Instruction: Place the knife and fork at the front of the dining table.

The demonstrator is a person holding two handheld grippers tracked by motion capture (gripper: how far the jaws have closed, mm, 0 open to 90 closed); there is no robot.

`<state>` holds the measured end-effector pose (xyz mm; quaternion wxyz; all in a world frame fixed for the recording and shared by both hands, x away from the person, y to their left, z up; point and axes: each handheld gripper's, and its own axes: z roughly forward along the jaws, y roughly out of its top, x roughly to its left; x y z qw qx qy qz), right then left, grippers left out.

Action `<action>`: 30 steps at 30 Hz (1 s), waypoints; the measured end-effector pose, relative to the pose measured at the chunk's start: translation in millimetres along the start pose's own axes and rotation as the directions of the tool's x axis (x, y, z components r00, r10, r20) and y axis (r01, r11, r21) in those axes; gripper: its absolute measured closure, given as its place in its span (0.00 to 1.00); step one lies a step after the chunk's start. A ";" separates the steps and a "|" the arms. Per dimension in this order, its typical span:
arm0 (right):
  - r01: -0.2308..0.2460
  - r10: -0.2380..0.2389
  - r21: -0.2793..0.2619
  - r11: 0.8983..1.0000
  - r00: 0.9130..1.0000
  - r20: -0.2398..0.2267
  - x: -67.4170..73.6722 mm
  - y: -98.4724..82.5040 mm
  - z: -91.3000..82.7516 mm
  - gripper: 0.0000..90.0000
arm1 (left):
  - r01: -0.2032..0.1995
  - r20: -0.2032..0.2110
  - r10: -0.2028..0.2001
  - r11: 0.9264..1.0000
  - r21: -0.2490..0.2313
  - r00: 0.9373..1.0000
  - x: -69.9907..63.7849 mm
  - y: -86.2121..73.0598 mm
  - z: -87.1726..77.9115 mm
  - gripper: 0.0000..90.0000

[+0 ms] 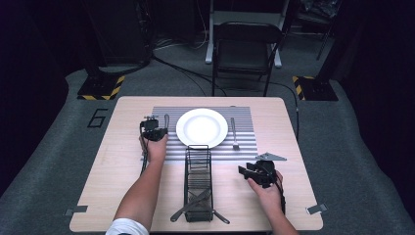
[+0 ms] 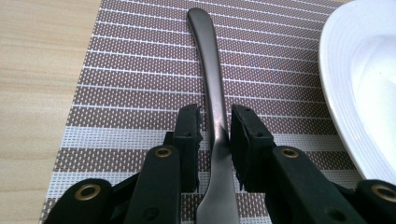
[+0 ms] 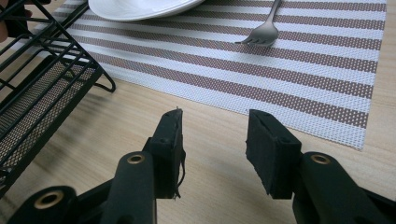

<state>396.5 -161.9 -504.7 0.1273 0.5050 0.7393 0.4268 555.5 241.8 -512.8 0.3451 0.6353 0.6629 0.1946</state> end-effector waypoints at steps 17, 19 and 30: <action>-0.011 0.012 -0.011 1.000 1.000 0.008 -0.4 1.2 -1.2 0.62 | -0.035 0.045 0.035 0.999 -0.012 0.998 1.1 0.0 -21.1 0.77; -0.011 0.012 -0.012 1.000 1.000 0.008 -0.5 1.3 -1.3 0.62 | -0.050 0.056 0.050 0.999 -0.014 0.997 0.4 -0.5 -25.5 0.76; -0.012 0.012 -0.016 1.000 1.000 0.007 -2.6 3.4 1.0 0.62 | -0.127 0.112 0.132 0.991 -0.044 0.985 -6.2 -0.6 -54.3 0.68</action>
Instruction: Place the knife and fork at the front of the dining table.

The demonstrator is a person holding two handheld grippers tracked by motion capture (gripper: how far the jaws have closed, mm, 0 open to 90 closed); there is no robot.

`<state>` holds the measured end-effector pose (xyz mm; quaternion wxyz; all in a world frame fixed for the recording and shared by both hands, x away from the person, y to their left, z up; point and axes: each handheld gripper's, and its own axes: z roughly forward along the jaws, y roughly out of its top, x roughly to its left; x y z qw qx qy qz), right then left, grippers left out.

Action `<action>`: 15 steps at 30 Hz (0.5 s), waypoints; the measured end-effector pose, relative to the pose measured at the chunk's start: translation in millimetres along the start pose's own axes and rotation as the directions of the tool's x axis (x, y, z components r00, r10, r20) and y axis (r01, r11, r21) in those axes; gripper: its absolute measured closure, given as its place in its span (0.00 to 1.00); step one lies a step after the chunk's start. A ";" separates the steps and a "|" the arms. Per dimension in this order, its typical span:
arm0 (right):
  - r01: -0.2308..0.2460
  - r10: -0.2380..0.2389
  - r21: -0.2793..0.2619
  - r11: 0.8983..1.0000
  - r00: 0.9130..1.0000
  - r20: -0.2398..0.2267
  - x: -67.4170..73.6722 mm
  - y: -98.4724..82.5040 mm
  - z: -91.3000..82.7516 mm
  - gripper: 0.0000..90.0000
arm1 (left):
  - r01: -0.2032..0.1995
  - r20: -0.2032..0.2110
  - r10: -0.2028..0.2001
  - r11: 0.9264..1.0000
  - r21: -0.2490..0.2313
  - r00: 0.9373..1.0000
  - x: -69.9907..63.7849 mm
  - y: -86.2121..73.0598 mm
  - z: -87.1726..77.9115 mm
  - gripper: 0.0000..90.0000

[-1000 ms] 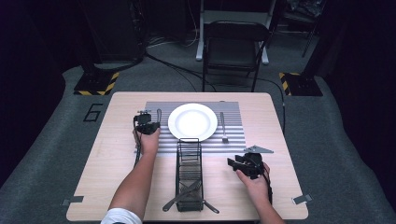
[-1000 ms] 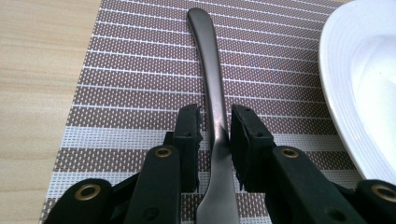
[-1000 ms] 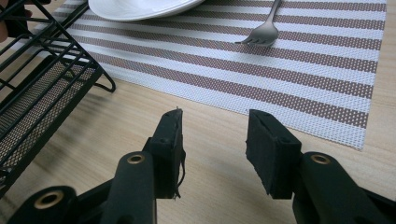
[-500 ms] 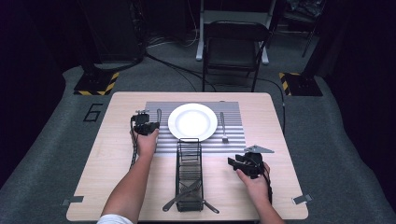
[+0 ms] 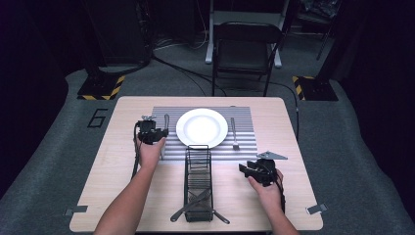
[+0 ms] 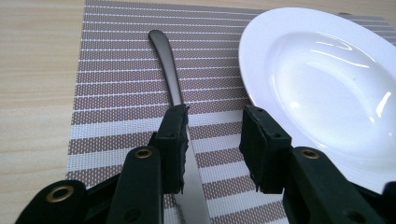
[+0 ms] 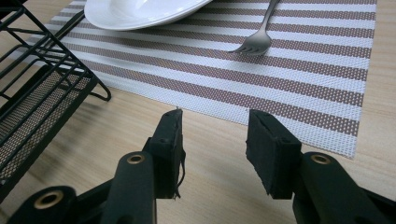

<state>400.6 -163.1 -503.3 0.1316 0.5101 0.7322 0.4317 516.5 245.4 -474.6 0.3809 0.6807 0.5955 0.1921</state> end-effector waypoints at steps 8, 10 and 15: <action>0.005 -0.005 0.010 1.000 1.000 -0.005 1.8 1.0 5.4 0.62 | -0.042 0.021 0.042 0.999 -0.017 0.999 -1.1 0.2 -18.9 0.66; 0.011 -0.011 0.011 1.000 1.000 -0.006 2.7 1.3 5.3 0.62 | -0.051 0.027 0.052 0.999 -0.016 0.998 -0.4 -0.1 -23.1 0.66; 0.009 -0.009 0.008 1.000 1.000 -0.008 3.0 1.2 4.1 0.62 | -0.063 0.032 0.064 0.997 -0.039 0.997 1.1 -0.4 -35.0 0.64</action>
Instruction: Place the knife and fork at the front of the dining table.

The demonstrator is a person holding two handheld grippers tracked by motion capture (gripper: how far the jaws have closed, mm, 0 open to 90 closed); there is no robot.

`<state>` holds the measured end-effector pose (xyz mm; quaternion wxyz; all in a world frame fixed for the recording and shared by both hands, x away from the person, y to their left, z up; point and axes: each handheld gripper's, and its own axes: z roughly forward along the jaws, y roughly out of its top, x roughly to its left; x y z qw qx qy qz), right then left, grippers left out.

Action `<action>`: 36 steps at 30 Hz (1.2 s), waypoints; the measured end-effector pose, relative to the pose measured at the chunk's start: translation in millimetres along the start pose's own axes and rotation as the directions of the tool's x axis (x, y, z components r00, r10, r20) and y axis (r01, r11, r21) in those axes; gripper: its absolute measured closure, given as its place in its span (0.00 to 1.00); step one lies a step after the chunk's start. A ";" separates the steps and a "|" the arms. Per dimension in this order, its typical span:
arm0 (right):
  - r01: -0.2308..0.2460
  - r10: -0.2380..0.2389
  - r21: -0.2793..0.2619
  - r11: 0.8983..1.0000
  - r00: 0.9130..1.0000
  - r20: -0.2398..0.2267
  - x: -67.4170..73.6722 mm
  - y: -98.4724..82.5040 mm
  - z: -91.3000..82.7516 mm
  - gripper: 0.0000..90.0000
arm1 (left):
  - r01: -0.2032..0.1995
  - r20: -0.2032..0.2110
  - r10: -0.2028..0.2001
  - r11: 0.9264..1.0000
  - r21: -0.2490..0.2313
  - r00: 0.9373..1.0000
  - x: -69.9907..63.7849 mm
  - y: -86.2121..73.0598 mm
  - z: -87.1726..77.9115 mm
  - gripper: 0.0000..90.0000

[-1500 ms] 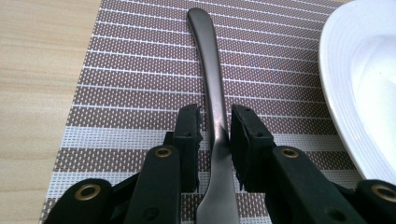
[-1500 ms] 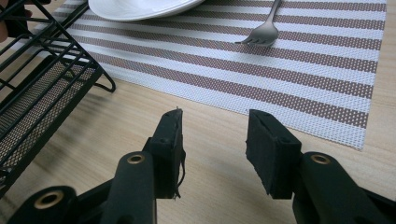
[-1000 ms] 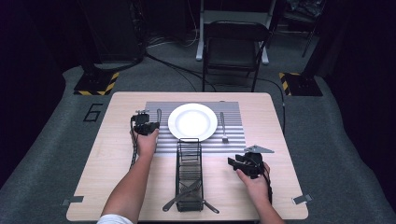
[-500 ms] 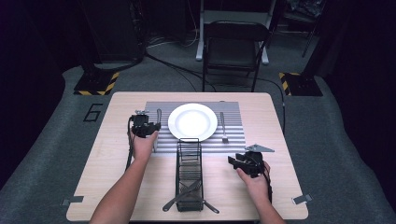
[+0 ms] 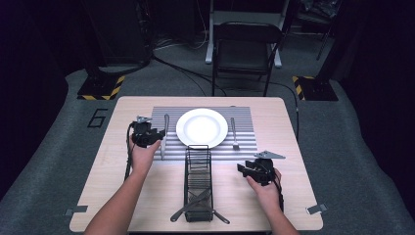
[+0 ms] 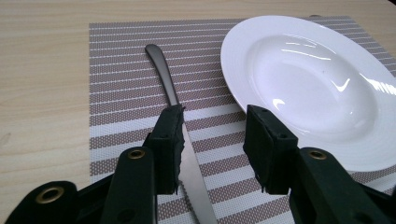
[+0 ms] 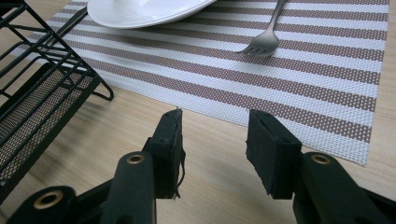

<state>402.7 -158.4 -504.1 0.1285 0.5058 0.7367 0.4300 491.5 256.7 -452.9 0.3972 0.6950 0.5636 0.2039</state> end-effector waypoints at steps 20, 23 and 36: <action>-0.002 0.002 -0.015 1.000 1.000 0.019 -5.1 0.1 -7.9 0.61 | -0.097 0.057 0.099 0.995 -0.027 0.993 -9.4 -1.5 -45.6 0.56; 0.002 -0.001 -0.019 1.000 1.000 0.022 -4.8 0.7 -8.6 0.61 | -0.117 0.069 0.119 0.993 -0.031 0.990 -10.7 -4.8 -53.5 0.56; 0.051 -0.050 -0.026 0.998 0.998 0.034 -0.9 2.1 -11.1 0.59 | -0.176 0.145 0.176 0.984 -0.019 0.974 -2.5 -32.5 -80.5 0.52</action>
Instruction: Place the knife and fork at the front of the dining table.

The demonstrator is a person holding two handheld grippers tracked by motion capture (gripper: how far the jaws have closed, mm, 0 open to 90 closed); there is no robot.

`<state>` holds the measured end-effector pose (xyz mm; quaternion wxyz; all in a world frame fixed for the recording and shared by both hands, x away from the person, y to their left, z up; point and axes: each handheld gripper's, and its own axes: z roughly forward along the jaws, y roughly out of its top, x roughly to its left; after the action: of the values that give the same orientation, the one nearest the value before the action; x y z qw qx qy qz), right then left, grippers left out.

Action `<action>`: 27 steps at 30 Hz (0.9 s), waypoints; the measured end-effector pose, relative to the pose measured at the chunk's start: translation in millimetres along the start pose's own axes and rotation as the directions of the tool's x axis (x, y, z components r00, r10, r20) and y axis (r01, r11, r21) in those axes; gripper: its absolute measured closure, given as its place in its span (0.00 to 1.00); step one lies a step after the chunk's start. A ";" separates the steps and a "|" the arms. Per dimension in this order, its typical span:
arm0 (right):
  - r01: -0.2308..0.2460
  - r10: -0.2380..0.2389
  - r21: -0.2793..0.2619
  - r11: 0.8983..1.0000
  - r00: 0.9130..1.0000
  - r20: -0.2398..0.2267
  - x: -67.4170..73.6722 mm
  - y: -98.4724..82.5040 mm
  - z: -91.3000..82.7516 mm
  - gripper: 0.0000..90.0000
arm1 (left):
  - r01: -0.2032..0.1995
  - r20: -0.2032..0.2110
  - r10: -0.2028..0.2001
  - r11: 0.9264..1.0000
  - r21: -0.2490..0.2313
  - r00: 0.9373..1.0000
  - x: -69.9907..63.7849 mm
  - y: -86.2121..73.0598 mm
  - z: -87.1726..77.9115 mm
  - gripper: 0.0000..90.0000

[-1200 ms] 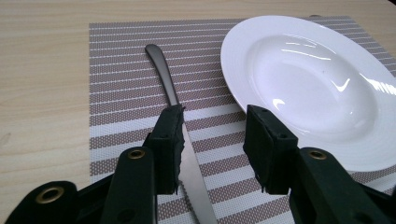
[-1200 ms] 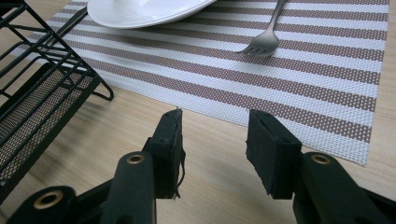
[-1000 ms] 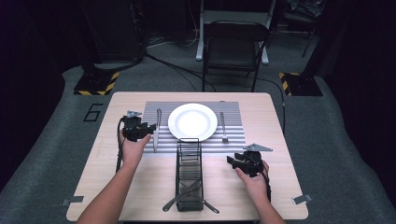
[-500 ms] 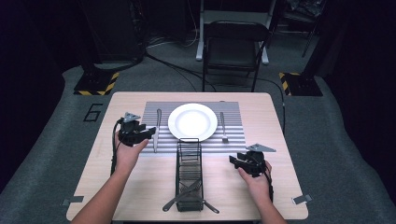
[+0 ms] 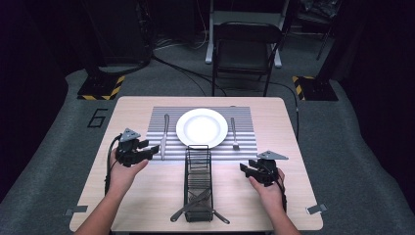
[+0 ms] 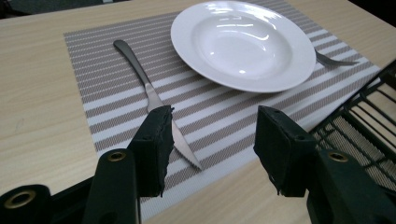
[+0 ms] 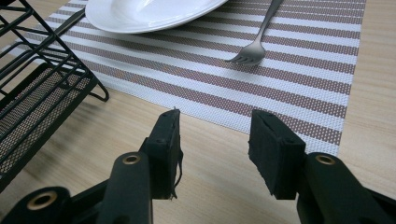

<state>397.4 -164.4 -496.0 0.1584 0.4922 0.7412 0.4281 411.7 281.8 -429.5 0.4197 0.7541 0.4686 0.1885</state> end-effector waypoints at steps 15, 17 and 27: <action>0.038 -0.038 0.019 0.999 0.999 0.003 0.1 -1.6 -1.4 0.54 | -0.006 0.005 0.006 0.999 0.045 1.000 10.2 -56.5 -1.9 0.50; 0.048 -0.049 0.018 0.999 0.999 0.002 0.3 -1.7 -1.1 0.54 | 0.009 0.001 -0.009 0.999 0.042 1.000 12.6 -63.9 -0.4 0.49; 0.056 -0.057 0.034 0.998 0.998 0.013 -1.7 -4.5 2.8 0.53 | 0.051 -0.019 -0.050 0.998 0.044 0.999 29.2 -87.8 2.4 0.47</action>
<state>397.4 -165.2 -501.5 0.1670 0.4766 0.7608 0.4076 379.5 324.3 -505.2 0.4033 0.7495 0.4954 0.1739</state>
